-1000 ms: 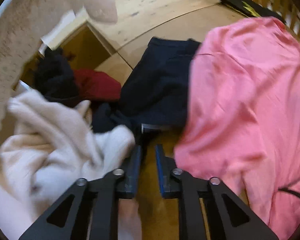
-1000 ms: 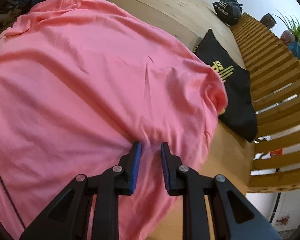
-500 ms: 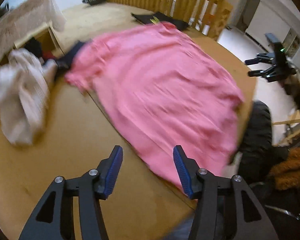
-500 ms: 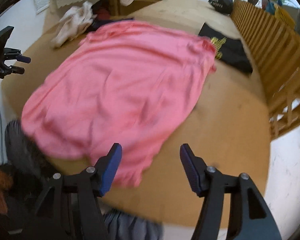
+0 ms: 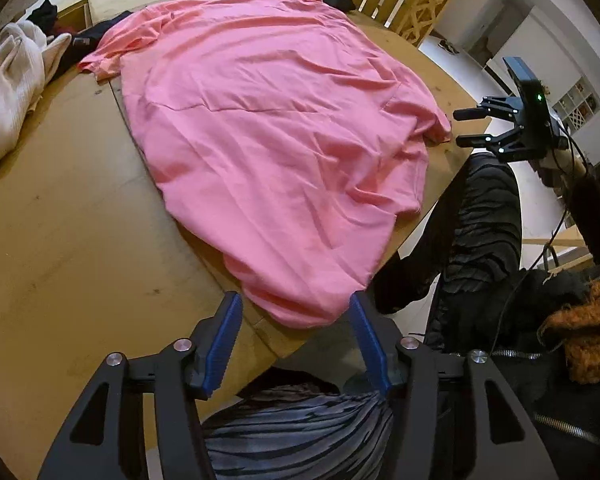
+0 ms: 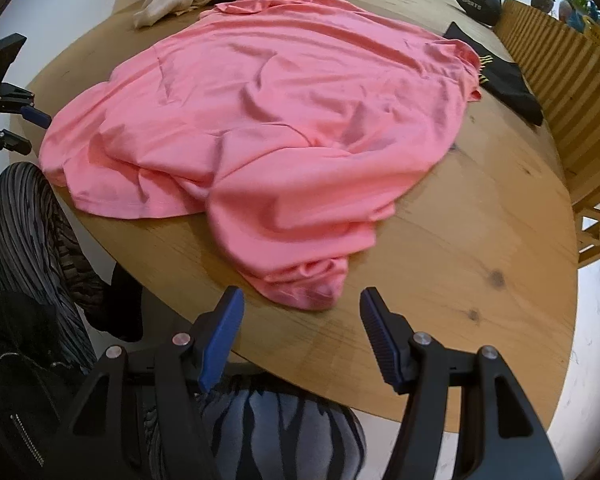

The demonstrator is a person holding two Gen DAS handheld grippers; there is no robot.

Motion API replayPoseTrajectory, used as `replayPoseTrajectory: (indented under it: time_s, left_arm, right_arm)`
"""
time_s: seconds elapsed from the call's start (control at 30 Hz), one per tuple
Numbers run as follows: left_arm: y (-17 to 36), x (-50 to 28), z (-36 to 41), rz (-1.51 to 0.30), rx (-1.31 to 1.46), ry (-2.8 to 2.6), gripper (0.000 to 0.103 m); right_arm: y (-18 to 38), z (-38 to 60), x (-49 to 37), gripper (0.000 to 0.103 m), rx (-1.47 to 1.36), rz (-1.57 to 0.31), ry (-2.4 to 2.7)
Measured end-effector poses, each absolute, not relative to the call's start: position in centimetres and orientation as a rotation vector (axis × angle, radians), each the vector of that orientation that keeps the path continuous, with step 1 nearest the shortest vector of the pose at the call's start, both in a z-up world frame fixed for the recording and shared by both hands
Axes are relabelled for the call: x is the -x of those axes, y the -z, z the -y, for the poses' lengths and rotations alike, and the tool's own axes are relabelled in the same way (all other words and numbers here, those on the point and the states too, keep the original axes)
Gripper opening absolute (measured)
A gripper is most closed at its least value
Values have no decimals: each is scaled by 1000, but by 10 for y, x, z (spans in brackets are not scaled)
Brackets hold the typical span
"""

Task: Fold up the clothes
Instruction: 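Close both grippers on the pink shirt hem, then pull the hem taut with both grippers, then open both grippers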

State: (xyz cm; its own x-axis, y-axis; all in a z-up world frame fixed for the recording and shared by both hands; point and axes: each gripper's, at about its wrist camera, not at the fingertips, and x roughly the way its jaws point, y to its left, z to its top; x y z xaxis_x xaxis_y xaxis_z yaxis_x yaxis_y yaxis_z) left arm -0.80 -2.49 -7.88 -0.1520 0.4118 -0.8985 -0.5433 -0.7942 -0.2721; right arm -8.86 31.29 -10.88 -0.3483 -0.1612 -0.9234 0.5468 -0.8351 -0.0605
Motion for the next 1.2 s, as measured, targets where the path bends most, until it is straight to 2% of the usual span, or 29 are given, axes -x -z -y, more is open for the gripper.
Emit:
replayPoseTrajectory:
  time_s: [0.23, 0.27, 0.33, 0.37, 0.4, 0.47, 0.6, 0.73, 0.9, 1.07, 1.2]
  left_arm:
    - [89, 11, 8, -157, 1507, -1987, 55]
    - [91, 12, 5, -168, 1508, -1990, 55]
    - [94, 14, 1, -191, 1497, -1993, 51]
    - [94, 15, -1, -197, 1481, -1991, 45]
    - [94, 16, -2, -203, 1466, -1989, 29]
    - [97, 21, -2, -175, 1462, -1966, 3]
    - [90, 36, 13, 1, 1428, -1963, 2]
    - [55, 45, 35, 103, 1313, -2026, 2]
    - [9, 53, 56, 103, 1202, -2117, 2]
    - [-29, 52, 66, 112, 1140, -2121, 2]
    - [-46, 45, 63, 38, 1174, -2123, 2]
  right_arm:
    - [118, -308, 92, 59, -1451, -476, 2215]
    - [119, -309, 93, 56, -1444, -457, 2216]
    - [118, -310, 94, 37, -1422, -420, 2219]
    - [118, -310, 95, 13, -1408, -426, 2236]
    - [117, -309, 95, 6, -1400, -434, 2245]
    - [117, -310, 97, 6, -1400, -403, 2235]
    - [102, -314, 93, 6, -1366, -360, 2246]
    - [51, -326, 92, 6, -1259, -239, 2323]
    - [-7, -341, 95, 6, -1150, -144, 2403]
    - [-36, -353, 92, 6, -1104, -61, 2426]
    - [-51, -364, 83, 6, -1090, -6, 2433]
